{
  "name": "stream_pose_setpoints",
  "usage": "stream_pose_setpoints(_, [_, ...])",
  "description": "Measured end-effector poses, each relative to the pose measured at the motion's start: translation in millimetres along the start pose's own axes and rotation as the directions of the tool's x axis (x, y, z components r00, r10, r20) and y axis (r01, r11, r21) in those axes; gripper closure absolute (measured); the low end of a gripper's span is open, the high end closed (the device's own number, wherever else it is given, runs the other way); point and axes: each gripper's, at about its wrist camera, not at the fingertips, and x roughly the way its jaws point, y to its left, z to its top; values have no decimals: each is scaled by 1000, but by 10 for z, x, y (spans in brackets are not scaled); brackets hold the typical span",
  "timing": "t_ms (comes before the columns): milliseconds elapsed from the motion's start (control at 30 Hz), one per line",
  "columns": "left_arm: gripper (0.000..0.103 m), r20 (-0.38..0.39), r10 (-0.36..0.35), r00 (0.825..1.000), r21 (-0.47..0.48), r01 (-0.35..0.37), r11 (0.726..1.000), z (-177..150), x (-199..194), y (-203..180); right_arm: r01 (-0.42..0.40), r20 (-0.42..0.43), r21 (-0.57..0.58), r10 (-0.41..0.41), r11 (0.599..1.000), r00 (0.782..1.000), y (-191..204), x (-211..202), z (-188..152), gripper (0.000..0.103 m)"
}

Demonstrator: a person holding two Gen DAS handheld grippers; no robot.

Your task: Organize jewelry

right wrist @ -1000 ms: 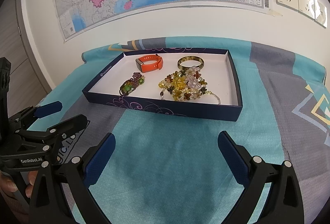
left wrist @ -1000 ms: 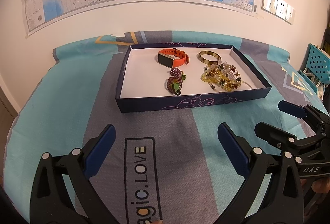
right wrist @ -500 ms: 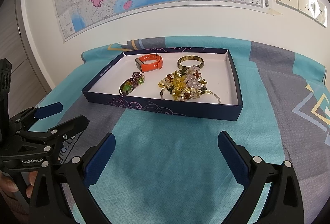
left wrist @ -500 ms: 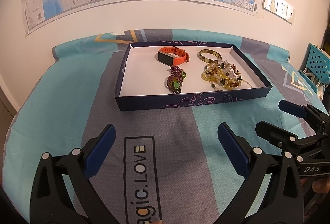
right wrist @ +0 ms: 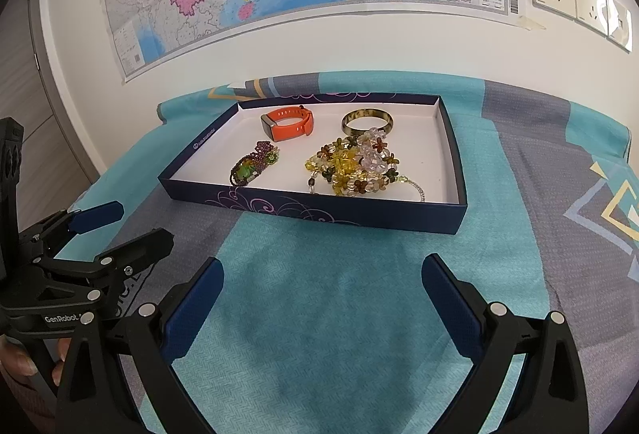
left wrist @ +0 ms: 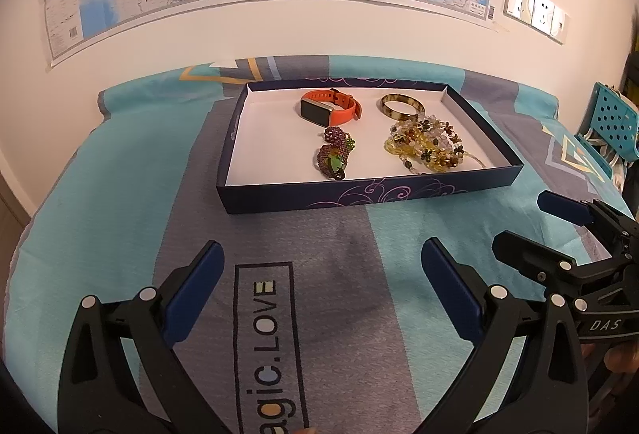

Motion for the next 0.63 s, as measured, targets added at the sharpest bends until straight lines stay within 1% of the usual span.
stream_pose_setpoints(133, [5,4,-2,1000,1,2,1000,4,-8,-7,0,2,1,0,1000,1000,-2,-11,-4,7])
stream_pose_setpoints(267, [5,24,6,1000,17,-7,1000,1,-30,-36,2,3,0,-2,1000,1000,-2,-17,-5,7])
stream_pose_setpoints(367, [5,35,-5,999,28,4,1000,6,-44,-54,3,3,-3,-3,1000,1000,-1,-22,-8,7])
stream_pose_setpoints(433, [5,23,-6,1000,26,5,1000,5,-28,-61,10,-1,-14,-10,1000,1000,-8,-35,-15,7])
stream_pose_setpoints(500, [5,-8,-12,1000,9,12,1000,3,21,-33,31,-9,-32,-32,999,999,-52,-47,-22,7])
stream_pose_setpoints(600, [5,-43,-20,999,-24,19,1000,-4,90,80,82,-63,-29,-84,996,994,-331,-27,-31,7])
stream_pose_setpoints(633, [5,-48,-18,999,-31,16,999,-12,103,128,110,-86,-17,-111,994,990,-518,-29,-31,7])
